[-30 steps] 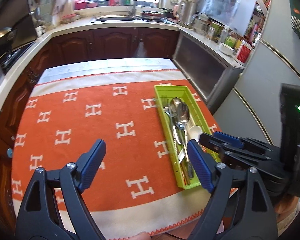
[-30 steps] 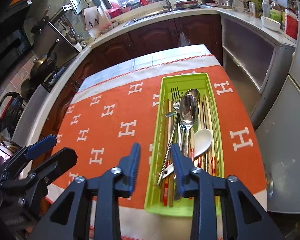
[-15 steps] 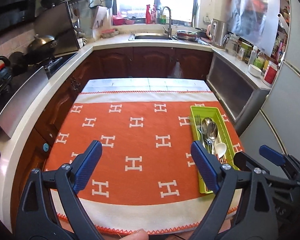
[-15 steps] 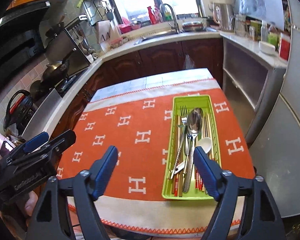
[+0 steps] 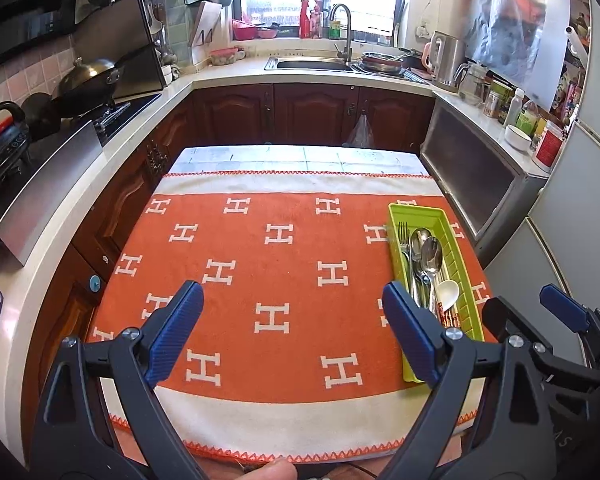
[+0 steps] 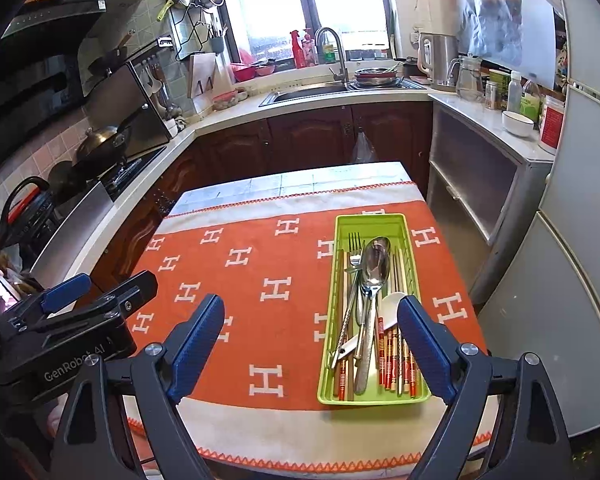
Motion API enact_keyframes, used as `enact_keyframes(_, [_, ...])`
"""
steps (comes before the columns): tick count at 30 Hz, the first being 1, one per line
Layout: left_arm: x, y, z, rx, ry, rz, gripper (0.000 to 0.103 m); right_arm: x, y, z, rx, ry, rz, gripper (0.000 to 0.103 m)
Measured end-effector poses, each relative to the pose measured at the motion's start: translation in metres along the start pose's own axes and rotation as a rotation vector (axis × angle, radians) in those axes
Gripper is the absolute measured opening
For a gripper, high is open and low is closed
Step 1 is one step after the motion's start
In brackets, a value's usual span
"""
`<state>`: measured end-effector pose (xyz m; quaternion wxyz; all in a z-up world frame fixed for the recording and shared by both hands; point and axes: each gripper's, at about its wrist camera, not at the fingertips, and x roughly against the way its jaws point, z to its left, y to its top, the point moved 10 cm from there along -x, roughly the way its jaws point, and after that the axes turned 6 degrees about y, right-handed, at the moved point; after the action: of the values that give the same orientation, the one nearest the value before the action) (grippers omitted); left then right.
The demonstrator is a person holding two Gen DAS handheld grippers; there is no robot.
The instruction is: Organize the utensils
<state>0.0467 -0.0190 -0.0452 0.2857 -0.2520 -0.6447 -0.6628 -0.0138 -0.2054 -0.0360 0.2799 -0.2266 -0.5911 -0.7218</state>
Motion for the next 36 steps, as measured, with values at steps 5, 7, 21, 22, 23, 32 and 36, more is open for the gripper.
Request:
enact_keyframes(5, [-0.009,-0.003,0.000,-0.005,0.010,0.020,0.090,-0.016,-0.002,-0.003,-0.014,0.005,0.025,0.089])
enact_keyframes(7, [-0.014,-0.004,-0.001,-0.007,0.011,0.031,0.090,-0.024,-0.003,-0.006,-0.020,0.000,0.033,0.089])
enact_keyframes(21, [-0.030,-0.003,0.000,-0.009,0.027,0.058,0.090,-0.042,-0.003,-0.011,-0.014,-0.022,0.049,0.089])
enact_keyframes(22, [-0.031,-0.003,0.000,-0.009,0.029,0.059,0.090,-0.044,-0.003,-0.011,-0.015,-0.022,0.052,0.089])
enact_keyframes(23, [-0.031,-0.002,0.000,-0.010,0.032,0.059,0.090,-0.045,-0.003,-0.011,-0.016,-0.019,0.053,0.089])
enact_keyframes(32, [-0.033,-0.002,0.001,-0.010,0.039,0.061,0.090,-0.051,-0.003,-0.013,-0.020,-0.018,0.059,0.089])
enact_keyframes(36, [-0.034,-0.002,0.001,-0.013,0.044,0.063,0.090,-0.054,-0.003,-0.014,-0.023,-0.020,0.059,0.089])
